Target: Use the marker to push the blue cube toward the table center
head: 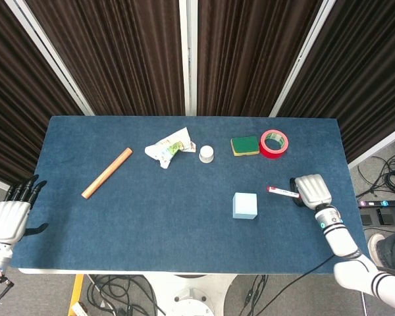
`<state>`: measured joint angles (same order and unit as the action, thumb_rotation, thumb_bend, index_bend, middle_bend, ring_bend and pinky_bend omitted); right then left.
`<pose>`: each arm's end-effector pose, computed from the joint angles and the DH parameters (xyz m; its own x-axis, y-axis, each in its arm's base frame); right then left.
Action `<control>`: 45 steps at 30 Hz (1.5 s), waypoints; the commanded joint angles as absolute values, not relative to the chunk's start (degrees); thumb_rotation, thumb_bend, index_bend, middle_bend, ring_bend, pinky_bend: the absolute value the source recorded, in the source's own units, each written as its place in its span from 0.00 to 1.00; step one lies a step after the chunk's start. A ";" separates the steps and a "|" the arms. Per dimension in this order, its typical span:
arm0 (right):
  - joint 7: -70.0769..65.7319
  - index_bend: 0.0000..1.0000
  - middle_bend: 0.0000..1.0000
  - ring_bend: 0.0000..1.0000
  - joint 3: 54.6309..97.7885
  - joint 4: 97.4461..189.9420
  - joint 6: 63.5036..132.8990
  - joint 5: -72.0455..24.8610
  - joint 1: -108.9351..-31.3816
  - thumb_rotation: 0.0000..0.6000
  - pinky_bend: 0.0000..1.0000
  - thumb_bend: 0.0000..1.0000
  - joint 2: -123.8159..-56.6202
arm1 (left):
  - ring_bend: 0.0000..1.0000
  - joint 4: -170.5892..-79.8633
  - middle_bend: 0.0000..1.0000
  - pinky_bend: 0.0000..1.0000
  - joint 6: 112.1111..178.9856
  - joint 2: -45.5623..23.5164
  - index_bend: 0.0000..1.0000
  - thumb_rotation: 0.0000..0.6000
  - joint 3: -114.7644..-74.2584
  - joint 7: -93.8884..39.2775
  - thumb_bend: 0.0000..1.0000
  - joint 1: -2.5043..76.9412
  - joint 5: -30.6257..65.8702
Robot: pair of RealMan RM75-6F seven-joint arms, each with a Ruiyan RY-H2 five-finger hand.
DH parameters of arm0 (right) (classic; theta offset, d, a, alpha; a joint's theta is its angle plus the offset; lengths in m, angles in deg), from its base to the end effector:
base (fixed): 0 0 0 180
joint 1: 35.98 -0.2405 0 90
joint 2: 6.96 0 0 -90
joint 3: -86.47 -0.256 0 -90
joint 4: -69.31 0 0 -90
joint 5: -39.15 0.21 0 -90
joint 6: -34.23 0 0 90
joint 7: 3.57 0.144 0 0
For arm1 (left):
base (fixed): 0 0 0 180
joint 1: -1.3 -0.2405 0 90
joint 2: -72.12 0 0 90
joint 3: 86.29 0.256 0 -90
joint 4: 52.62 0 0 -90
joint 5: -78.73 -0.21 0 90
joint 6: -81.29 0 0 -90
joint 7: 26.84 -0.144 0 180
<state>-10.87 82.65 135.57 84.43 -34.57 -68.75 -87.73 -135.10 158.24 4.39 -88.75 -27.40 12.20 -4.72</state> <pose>-0.3047 -0.3431 0.0525 0.6372 -0.2982 0.7107 -0.7704 -0.2204 0.5982 -0.3340 0.2165 0.1407 0.4996 0.0909 0.8615 0.8663 -0.0469 -0.4974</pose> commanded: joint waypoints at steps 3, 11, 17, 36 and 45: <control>-0.39 0.63 0.61 0.95 88.39 132.18 85.88 -46.28 -68.67 1.00 1.00 0.24 -83.02 | 0.00 -135.70 0.06 0.10 158.02 4.08 0.14 1.00 -88.92 -28.40 0.01 12.60 -4.65; 3.31 0.64 0.62 0.95 90.05 130.27 87.75 -50.16 -68.65 1.00 1.00 0.24 -82.77 | 0.00 -136.22 0.06 0.10 158.30 4.32 0.14 1.00 -88.92 -28.95 0.01 12.57 -4.53; 3.15 0.64 0.62 0.95 89.99 130.53 87.49 -50.56 -69.00 1.00 1.00 0.24 -84.47 | 0.00 -136.27 0.06 0.10 158.45 4.63 0.14 1.00 -88.90 -28.70 0.01 12.48 -4.46; -7.42 0.65 0.62 0.95 86.32 134.00 85.68 -46.35 -70.64 1.00 1.00 0.24 -91.51 | 0.00 -133.46 0.06 0.10 158.54 5.25 0.14 1.00 -88.69 -24.30 0.01 11.88 -4.20; -12.82 0.65 0.63 0.95 83.72 136.83 84.36 -43.28 -72.43 1.00 1.00 0.24 -95.19 | 0.00 -132.41 0.06 0.10 158.91 5.75 0.14 1.00 -88.77 -22.50 0.01 11.44 -4.00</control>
